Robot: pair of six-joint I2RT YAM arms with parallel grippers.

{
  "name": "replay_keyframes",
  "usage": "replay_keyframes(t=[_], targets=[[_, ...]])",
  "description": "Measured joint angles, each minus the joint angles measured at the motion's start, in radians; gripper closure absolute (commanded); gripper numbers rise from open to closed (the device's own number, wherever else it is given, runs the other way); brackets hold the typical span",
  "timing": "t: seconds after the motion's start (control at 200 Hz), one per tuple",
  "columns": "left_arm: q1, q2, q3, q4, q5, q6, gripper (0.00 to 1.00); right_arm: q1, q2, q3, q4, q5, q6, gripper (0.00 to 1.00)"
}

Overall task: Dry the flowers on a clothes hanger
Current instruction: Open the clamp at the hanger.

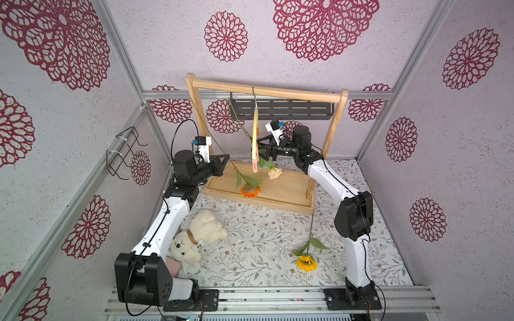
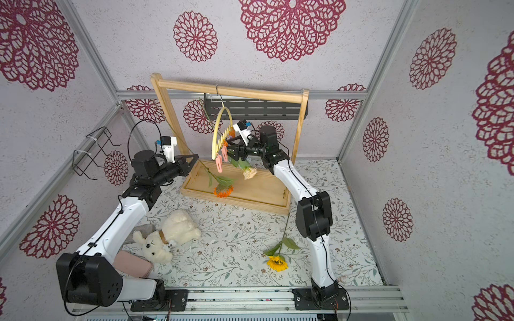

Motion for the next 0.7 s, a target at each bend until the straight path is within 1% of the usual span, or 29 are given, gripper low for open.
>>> replay_keyframes(t=[0.08,0.2,0.29,0.36,0.435,0.7], targets=[[0.001,0.003,0.000,0.001,0.013,-0.012,1.00,0.000,0.030,0.047,-0.002,-0.008,0.015,0.33],[0.001,0.003,0.004,0.005,0.027,-0.022,1.00,0.002,0.056,0.072,0.014,-0.040,0.041,0.43],[0.001,0.004,0.011,0.007,0.037,-0.025,1.00,0.007,0.061,0.074,0.020,-0.050,0.059,0.46],[0.001,0.005,0.012,0.013,0.040,-0.026,1.00,0.010,0.061,0.074,0.020,-0.054,0.060,0.45],[0.001,0.011,0.013,0.018,0.045,-0.029,1.00,0.011,0.061,0.075,0.018,-0.057,0.062,0.39],[0.001,0.060,0.025,0.029,0.082,-0.060,1.00,0.011,0.061,0.076,0.012,-0.064,0.061,0.35]])
